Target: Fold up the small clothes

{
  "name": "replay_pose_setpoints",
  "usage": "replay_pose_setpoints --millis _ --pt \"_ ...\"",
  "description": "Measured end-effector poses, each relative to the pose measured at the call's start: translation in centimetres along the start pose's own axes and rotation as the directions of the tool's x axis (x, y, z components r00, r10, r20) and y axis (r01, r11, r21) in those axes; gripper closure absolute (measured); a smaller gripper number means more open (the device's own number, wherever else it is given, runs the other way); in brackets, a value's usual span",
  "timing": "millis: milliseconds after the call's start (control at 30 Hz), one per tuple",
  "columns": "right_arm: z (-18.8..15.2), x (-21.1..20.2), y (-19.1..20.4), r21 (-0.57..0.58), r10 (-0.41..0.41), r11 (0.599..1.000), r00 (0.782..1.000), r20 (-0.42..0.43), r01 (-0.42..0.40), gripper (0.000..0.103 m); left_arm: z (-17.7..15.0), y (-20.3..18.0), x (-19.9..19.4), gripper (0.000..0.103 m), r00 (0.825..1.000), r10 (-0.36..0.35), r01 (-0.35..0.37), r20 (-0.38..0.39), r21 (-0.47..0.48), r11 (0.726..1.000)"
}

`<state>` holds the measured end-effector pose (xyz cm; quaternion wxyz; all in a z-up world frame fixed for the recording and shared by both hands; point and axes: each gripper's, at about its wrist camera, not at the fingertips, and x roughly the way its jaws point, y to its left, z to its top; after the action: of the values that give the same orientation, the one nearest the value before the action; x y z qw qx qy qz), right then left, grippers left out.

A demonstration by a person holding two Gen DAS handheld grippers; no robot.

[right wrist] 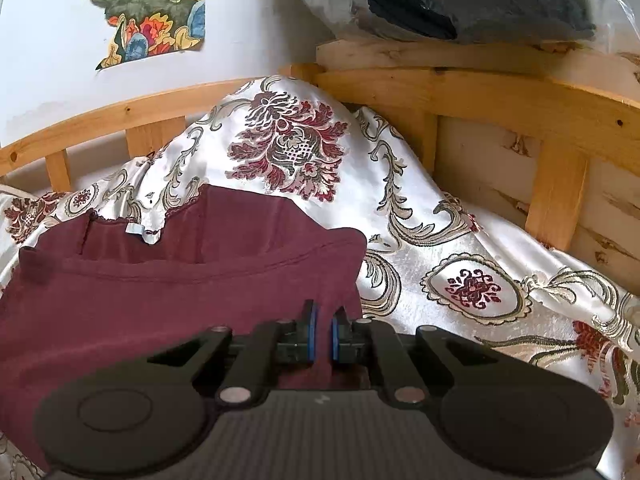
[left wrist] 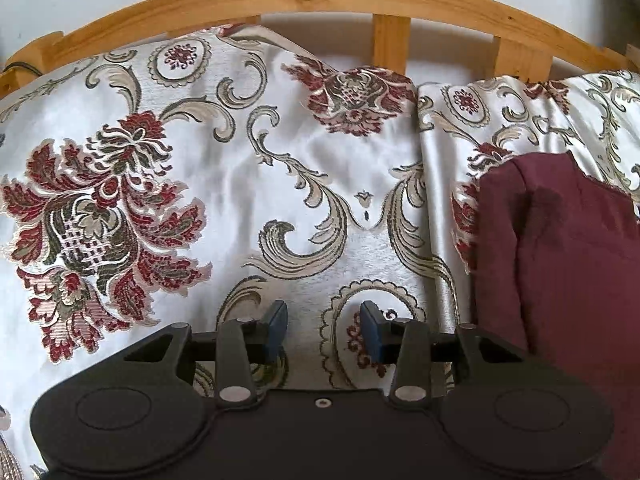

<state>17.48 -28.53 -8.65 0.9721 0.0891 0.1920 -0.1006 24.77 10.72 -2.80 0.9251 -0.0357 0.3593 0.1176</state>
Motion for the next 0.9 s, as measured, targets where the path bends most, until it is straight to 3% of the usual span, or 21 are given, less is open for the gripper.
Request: replay_pose_setpoints --millis 67,133,200,333,467,633,733,900 --pt "0.0 0.0 0.2 -0.010 -0.009 1.000 1.000 0.003 0.009 0.094 -0.1 -0.3 -0.6 0.056 1.000 -0.019 0.019 0.024 -0.008 1.000" --pt "0.0 -0.1 0.4 -0.030 -0.027 0.999 1.000 0.013 0.028 0.092 -0.3 -1.1 -1.6 0.042 0.997 -0.057 0.057 0.060 0.004 0.998" --pt "-0.1 -0.2 0.7 -0.054 -0.047 0.997 0.998 0.029 0.049 0.090 -0.4 -2.1 -2.6 0.039 0.991 -0.098 0.095 0.094 0.028 0.995" --pt "-0.1 -0.5 1.3 -0.097 -0.056 0.994 0.998 0.040 0.060 0.094 -0.9 -4.4 -4.3 0.037 0.963 -0.240 0.225 0.125 0.123 0.967" --pt "-0.1 -0.3 1.3 -0.092 -0.061 0.994 0.998 0.029 0.064 0.094 -1.2 -6.4 -4.8 0.033 0.923 -0.370 0.341 0.109 0.219 0.914" --pt "-0.2 -0.2 1.0 -0.086 -0.061 0.994 0.998 0.026 0.063 0.093 -1.3 -8.3 -3.4 0.028 0.926 -0.367 0.334 0.091 0.261 0.906" --pt "-0.3 -0.2 0.9 -0.082 -0.057 0.995 0.998 0.025 0.059 0.093 -1.1 -8.4 -1.6 0.028 0.942 -0.331 0.309 0.061 0.232 0.922" --pt "-0.3 -0.1 0.9 -0.084 -0.060 0.995 0.998 0.022 0.062 0.093 -1.0 -7.6 0.2 0.027 0.940 -0.343 0.335 0.000 0.204 0.920"
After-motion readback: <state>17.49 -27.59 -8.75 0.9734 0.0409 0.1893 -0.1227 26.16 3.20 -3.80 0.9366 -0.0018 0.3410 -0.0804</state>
